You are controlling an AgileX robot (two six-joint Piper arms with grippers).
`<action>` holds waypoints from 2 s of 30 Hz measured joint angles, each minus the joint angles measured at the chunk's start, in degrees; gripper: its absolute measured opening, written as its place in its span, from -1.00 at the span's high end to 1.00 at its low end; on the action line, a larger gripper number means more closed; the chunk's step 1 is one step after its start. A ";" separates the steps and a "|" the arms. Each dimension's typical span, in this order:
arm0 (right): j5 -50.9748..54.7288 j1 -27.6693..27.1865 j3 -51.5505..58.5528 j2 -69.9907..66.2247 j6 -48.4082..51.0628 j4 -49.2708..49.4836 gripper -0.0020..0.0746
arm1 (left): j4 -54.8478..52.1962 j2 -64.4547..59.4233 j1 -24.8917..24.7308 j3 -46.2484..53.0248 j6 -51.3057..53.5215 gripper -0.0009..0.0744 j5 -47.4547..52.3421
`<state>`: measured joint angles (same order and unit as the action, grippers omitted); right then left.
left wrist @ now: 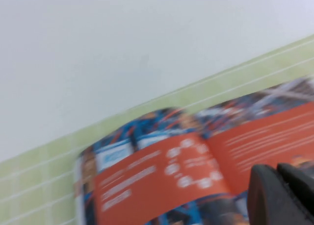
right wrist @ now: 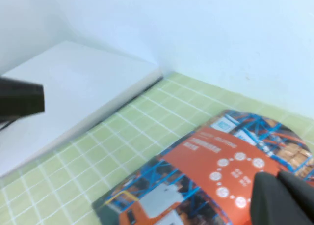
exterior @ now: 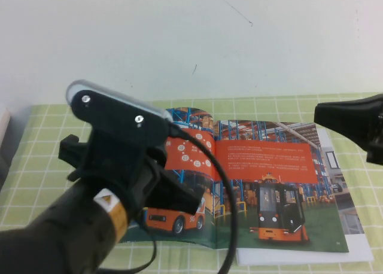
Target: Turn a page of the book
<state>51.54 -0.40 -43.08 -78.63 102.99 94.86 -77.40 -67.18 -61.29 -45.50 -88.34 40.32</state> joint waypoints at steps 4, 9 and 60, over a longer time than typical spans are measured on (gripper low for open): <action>0.28 0.00 4.05 7.52 0.86 0.12 0.95 | 2.46 11.23 -0.17 3.30 5.98 0.99 -10.42; -3.70 0.00 8.83 19.36 0.17 0.12 0.95 | 12.95 22.96 -0.21 7.88 19.05 0.99 -13.54; -14.01 0.00 14.99 59.57 -25.99 -42.47 0.95 | 39.33 47.12 -0.21 21.61 42.28 0.99 -11.15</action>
<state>37.53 -0.40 -28.09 -19.06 77.00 52.39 -38.06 -20.06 -61.50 -23.89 -46.07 29.16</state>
